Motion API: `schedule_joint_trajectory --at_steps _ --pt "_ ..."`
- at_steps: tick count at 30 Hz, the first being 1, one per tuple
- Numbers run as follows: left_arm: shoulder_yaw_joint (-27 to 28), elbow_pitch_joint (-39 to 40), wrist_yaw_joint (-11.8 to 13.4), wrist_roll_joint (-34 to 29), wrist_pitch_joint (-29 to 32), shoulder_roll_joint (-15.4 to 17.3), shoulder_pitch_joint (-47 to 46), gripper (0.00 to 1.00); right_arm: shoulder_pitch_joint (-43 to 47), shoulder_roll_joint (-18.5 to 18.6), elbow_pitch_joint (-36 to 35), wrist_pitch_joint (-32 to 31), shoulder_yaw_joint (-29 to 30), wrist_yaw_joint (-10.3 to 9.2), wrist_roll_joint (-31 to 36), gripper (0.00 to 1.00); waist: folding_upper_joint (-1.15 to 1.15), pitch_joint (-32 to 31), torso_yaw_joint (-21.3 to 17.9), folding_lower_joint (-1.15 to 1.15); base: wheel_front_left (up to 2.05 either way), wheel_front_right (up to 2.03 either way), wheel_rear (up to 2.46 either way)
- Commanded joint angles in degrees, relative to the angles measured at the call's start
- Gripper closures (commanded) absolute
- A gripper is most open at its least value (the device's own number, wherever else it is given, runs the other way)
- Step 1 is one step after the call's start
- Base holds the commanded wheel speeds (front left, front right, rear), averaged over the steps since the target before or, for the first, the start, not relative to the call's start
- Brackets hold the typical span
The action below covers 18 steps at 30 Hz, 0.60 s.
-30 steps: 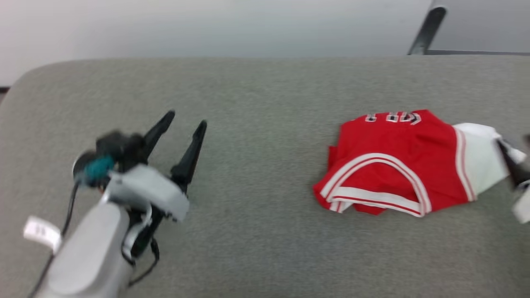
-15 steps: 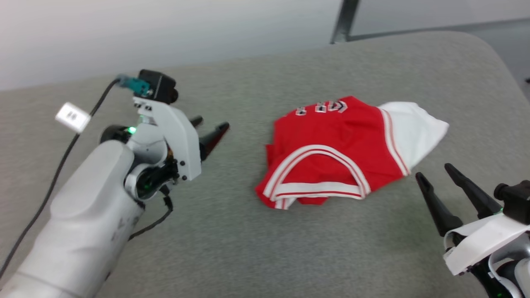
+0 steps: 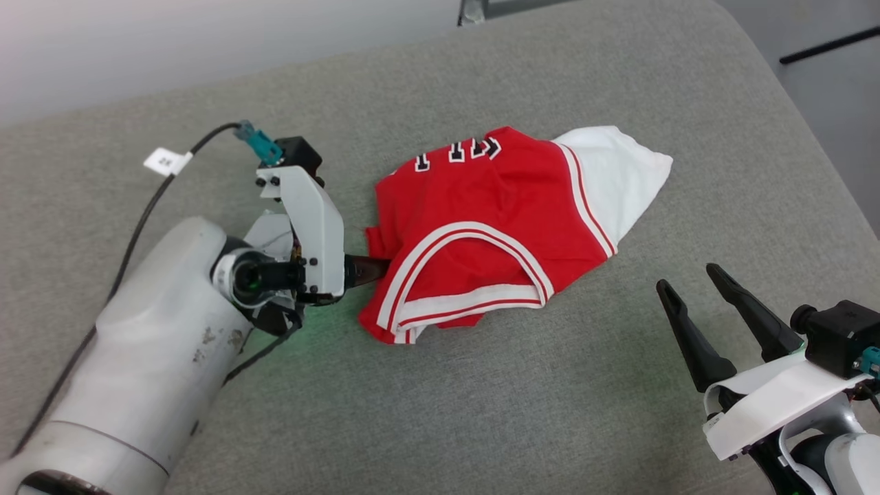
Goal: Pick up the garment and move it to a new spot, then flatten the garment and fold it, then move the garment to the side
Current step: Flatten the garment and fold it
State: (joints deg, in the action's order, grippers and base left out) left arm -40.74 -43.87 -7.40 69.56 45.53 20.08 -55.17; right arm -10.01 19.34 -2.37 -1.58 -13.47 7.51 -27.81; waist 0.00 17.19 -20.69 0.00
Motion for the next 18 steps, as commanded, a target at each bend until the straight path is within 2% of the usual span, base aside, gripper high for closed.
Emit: schedule_joint_trajectory --at_steps 1,6,14,15,17,18 --pt "-0.32 -0.19 -0.14 0.26 0.48 0.17 -0.15 0.0 0.46 -0.41 -0.32 -0.08 -0.01 -0.04 -0.07 0.0 0.0 1.07 -0.88 0.0 0.0 0.0 0.0" --pt "-1.15 -0.55 -0.06 1.61 1.03 -0.98 0.03 0.0 -0.11 -0.98 -0.51 -0.02 -0.13 -0.04 -0.18 0.0 0.0 1.95 -1.0 0.0 0.0 0.0 0.0" --pt "-3.22 -5.28 0.05 -0.22 -2.09 -2.47 -0.43 0.0 -1.77 -1.14 -0.06 0.42 -1.66 -0.05 -0.37 0.0 0.0 3.14 -1.8 0.0 0.0 0.0 0.0" --pt "-3.45 -5.72 0.05 -0.26 -2.26 -2.63 -0.48 0.16 -1.97 -1.1 -0.06 0.46 -1.81 -0.04 -0.44 0.0 0.0 3.22 -1.91 0.0 0.0 0.0 0.0" --pt "-3.74 -6.11 0.05 0.11 -2.68 -3.13 -0.37 0.61 -2.23 -1.03 -0.03 0.49 -1.93 -0.05 -0.48 0.0 0.0 3.28 -2.02 0.0 0.0 0.0 0.0" --pt "-3.91 -5.88 0.04 0.41 -2.77 -3.47 -0.34 1.0 -2.25 -0.96 -0.01 0.5 -1.89 -0.04 -0.5 0.0 0.0 3.26 -2.02 0.0 0.0 0.0 0.0"
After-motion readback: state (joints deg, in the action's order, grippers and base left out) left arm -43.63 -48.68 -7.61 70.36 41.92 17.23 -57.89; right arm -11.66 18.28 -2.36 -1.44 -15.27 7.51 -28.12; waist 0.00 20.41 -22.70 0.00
